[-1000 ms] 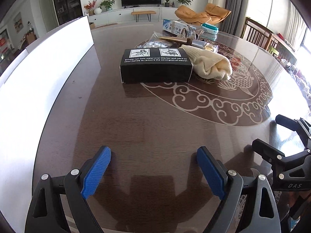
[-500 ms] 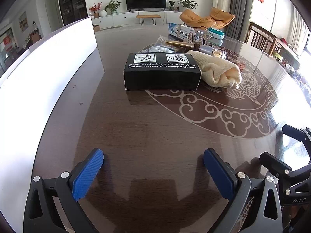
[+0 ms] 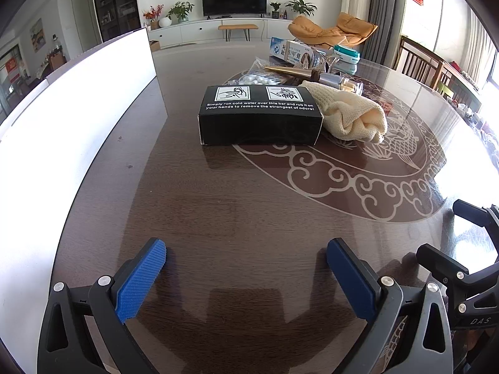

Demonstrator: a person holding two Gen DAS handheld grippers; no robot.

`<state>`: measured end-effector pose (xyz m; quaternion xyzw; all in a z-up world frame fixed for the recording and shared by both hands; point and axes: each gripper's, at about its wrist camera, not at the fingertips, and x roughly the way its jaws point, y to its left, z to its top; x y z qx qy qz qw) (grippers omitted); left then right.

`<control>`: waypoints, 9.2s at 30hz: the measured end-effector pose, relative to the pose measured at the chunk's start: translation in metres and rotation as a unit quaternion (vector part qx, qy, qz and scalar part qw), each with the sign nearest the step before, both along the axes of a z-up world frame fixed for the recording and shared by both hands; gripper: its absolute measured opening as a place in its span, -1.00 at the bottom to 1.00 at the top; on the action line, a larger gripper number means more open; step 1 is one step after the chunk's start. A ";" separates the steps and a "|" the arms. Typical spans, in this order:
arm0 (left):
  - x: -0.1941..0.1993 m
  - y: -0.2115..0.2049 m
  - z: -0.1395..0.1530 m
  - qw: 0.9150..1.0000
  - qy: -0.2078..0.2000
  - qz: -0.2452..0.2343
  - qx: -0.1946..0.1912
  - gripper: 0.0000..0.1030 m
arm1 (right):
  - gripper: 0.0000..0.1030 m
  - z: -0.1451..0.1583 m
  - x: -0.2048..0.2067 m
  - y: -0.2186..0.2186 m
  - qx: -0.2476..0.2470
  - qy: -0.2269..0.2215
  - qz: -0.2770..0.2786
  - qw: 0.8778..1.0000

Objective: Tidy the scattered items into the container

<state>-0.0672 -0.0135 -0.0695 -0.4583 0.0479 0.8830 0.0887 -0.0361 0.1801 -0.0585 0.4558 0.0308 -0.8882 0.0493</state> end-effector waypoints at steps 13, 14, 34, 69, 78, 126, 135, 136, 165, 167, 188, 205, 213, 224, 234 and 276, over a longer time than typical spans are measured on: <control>0.000 0.000 0.000 1.000 0.000 0.000 0.000 1.00 | 1.00 0.000 0.000 0.000 0.000 0.000 0.000 1.000; 0.000 0.000 0.000 1.000 0.000 0.000 0.000 1.00 | 1.00 0.000 0.000 0.000 0.000 0.000 0.000 1.000; 0.000 0.000 0.000 1.000 0.000 0.000 0.001 1.00 | 1.00 -0.001 -0.098 -0.036 0.000 -0.001 0.024 1.000; -0.031 0.050 0.015 0.997 -0.021 0.076 0.024 1.00 | 1.00 0.001 -0.076 0.071 0.001 0.000 -0.159 0.987; -0.085 0.053 0.086 0.983 0.038 0.173 0.049 1.00 | 1.00 0.001 -0.076 0.071 0.001 0.000 -0.159 0.987; -0.053 -0.036 0.052 0.982 0.015 0.187 -0.008 1.00 | 1.00 0.001 -0.077 0.073 0.000 -0.001 -0.159 0.987; -0.089 -0.009 0.046 0.967 0.004 0.255 -0.011 1.00 | 1.00 0.002 -0.077 0.073 0.000 0.000 -0.159 0.987; -0.091 -0.007 0.043 0.966 0.000 0.258 -0.013 1.00 | 1.00 0.002 -0.077 0.073 0.000 -0.001 -0.159 0.987; -0.105 -0.032 -0.005 0.990 -0.009 0.143 -0.002 1.00 | 1.00 0.002 -0.078 0.074 0.000 -0.001 -0.159 0.987; -0.109 -0.034 -0.004 0.992 -0.012 0.125 -0.002 1.00 | 1.00 0.002 -0.078 0.074 0.000 -0.001 -0.159 0.987; -0.051 0.000 0.005 0.998 0.027 -0.060 0.010 0.13 | 1.00 0.002 -0.078 0.074 0.000 -0.001 -0.159 0.987; -0.059 -0.005 0.001 1.000 0.017 -0.026 0.002 0.66 | 1.00 0.002 -0.078 0.075 0.000 -0.001 -0.159 0.987; -0.060 -0.006 0.001 1.000 0.016 -0.024 0.001 0.70 | 1.00 0.002 -0.078 0.075 0.000 -0.001 -0.159 0.987; -0.062 -0.006 0.001 1.000 0.014 -0.021 0.000 0.76 | 0.99 0.022 -0.081 0.084 -0.120 0.021 -0.178 0.977; -0.062 -0.006 0.001 1.000 0.014 -0.021 0.000 0.76 | 0.99 0.029 -0.163 0.012 -0.088 -0.024 -0.166 0.982; -0.063 -0.005 -0.001 1.000 0.004 -0.022 -0.002 1.00 | 1.00 0.001 -0.126 0.006 -0.001 -0.002 -0.057 0.998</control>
